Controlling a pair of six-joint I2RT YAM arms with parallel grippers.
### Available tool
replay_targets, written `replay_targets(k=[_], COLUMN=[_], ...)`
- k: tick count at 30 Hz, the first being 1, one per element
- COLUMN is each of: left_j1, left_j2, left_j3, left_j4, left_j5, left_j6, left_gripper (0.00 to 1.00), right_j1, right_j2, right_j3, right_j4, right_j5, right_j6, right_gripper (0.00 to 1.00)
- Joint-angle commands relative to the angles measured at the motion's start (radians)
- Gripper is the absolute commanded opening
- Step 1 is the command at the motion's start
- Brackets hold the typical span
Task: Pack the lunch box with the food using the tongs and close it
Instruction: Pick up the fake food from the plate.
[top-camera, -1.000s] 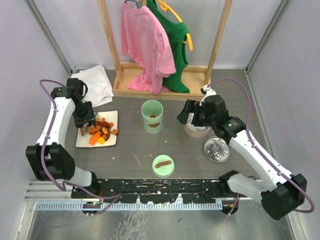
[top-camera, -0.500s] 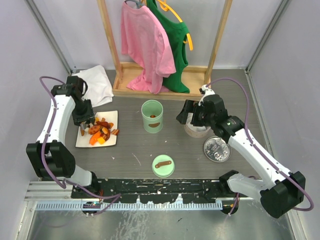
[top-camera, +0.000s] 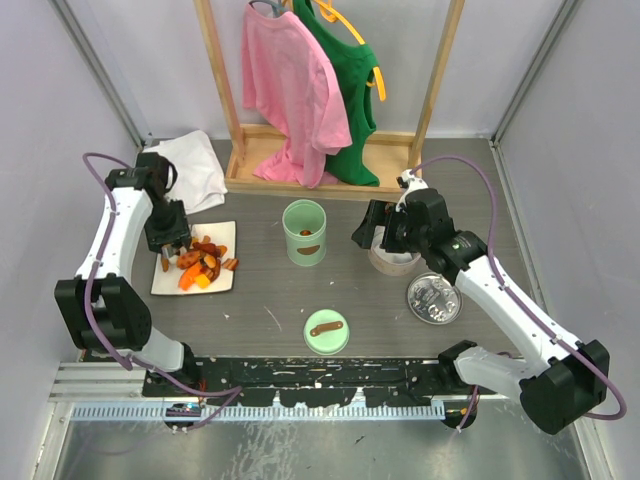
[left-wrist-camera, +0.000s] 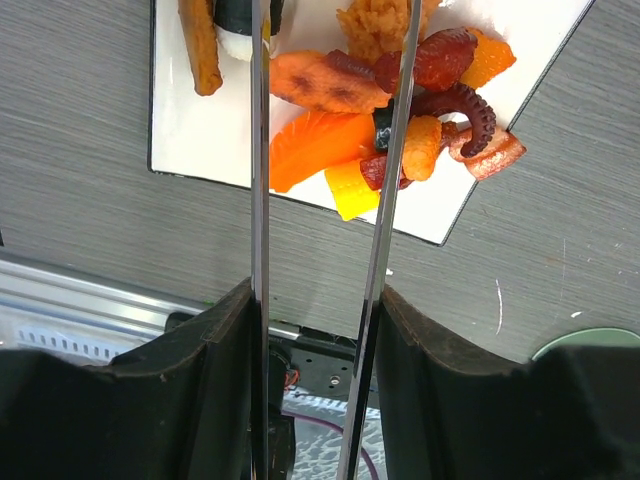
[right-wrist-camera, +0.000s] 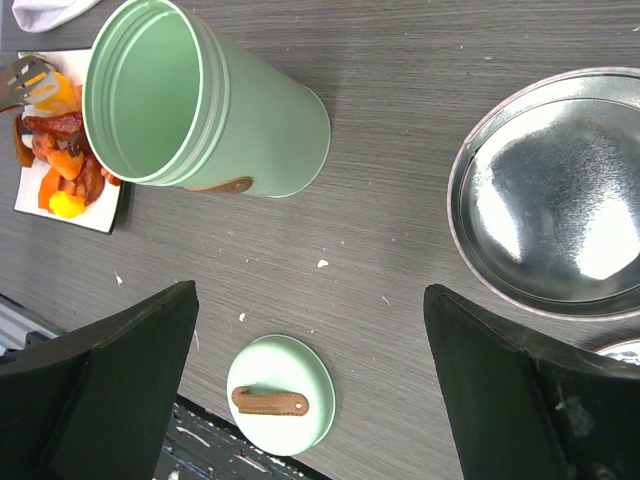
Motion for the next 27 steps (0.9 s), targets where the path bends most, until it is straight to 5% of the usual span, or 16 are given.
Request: replay_targets(k=[1,15,27], left_j1=[0.005,0.005,0.004], left_j2=[-0.008,0.018,-0.062], left_j3=[0.003,-0.025,0.014], left_j4=[0.005,0.021,-0.027], left_j5=[0.013,0.033,0.009], left_j6=[-0.012,-0.022,-0.034], left_gripper=[0.46,0.47,0.3], right_j1=[0.0,-0.001,-0.001], right_j2=[0.001,0.01,0.005], right_j3=[0.048,0.039,0.04], right_j4=[0.036,0.041,0.04], right_j5=[-0.004,-0.001,0.004], right_j6=[-0.013,-0.014,-0.017], right_gripper=[1.0,1.0,1.0])
